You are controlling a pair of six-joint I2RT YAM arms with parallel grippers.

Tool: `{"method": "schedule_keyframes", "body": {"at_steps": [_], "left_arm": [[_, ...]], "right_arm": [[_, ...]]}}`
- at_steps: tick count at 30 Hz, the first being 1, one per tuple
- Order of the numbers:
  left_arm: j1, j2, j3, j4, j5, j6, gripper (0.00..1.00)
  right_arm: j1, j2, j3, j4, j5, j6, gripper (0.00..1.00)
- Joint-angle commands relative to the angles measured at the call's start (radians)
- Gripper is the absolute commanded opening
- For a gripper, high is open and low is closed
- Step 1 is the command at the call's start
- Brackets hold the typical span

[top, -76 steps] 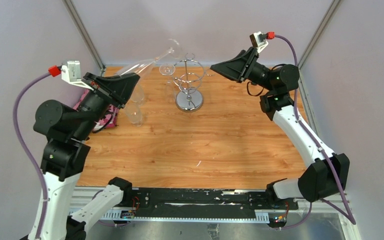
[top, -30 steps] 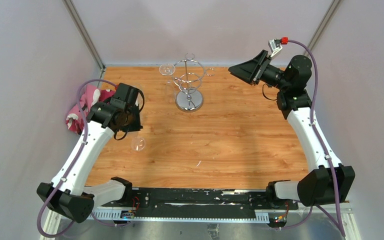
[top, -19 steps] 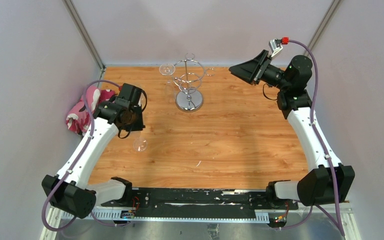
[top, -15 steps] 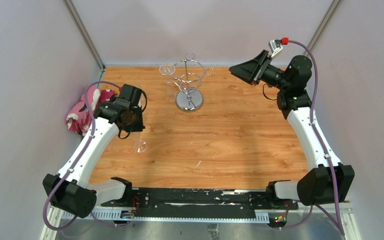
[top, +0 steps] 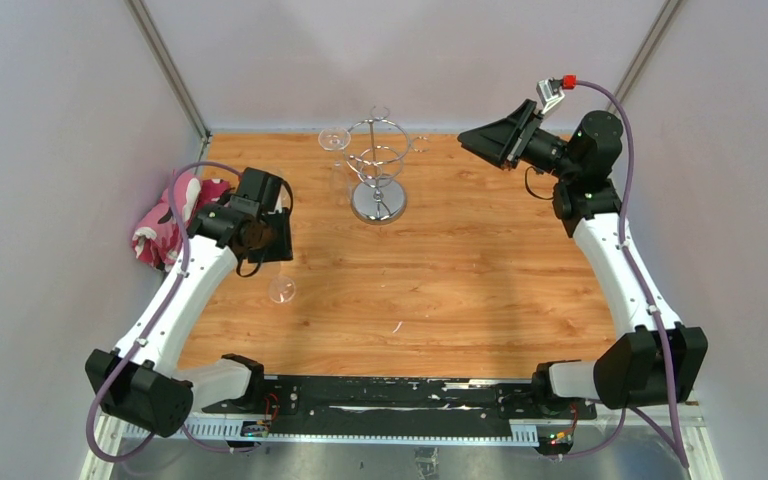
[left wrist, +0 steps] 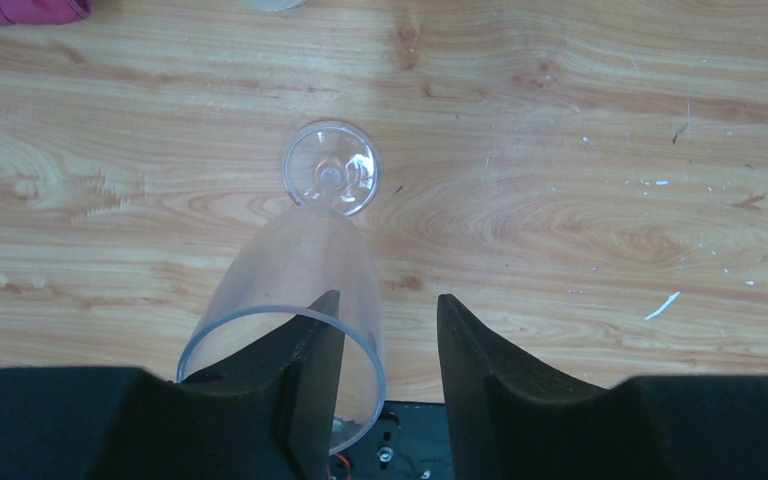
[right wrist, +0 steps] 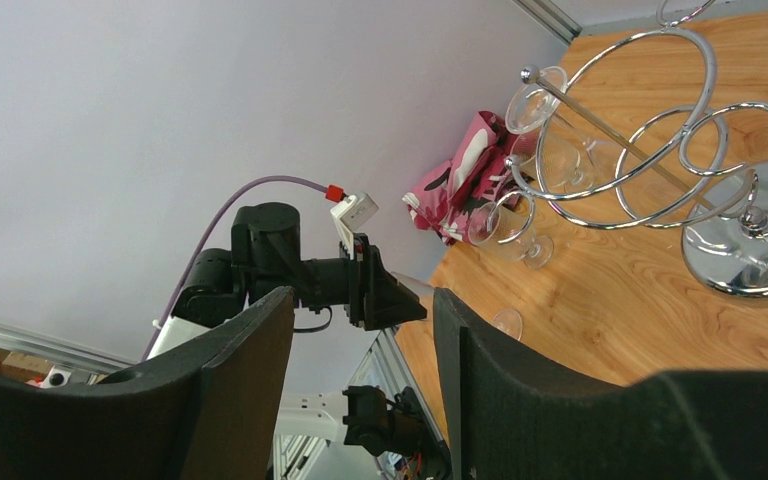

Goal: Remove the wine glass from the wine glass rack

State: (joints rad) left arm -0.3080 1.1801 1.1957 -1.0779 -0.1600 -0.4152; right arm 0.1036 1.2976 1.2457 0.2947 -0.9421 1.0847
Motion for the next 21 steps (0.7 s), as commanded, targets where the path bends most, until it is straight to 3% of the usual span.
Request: {"method": "schedule_keyframes", "body": {"at_steps": [1,17,21], "left_arm": [[0.007,-0.031,0.045,-0.015,0.009,0.011,0.44],[0.007,-0.055,0.373,-0.107,-0.011,0.026,0.44],[0.007,-0.082,0.366,0.069,0.085,0.014,0.44]], "right_arm": [[-0.015,0.012,-0.018,0.047,-0.025,0.019,0.58],[-0.015,0.025,-0.019,0.084,-0.024,0.035,0.56],[-0.014,0.034,-0.016,0.085,-0.019,0.027,0.56]]}}
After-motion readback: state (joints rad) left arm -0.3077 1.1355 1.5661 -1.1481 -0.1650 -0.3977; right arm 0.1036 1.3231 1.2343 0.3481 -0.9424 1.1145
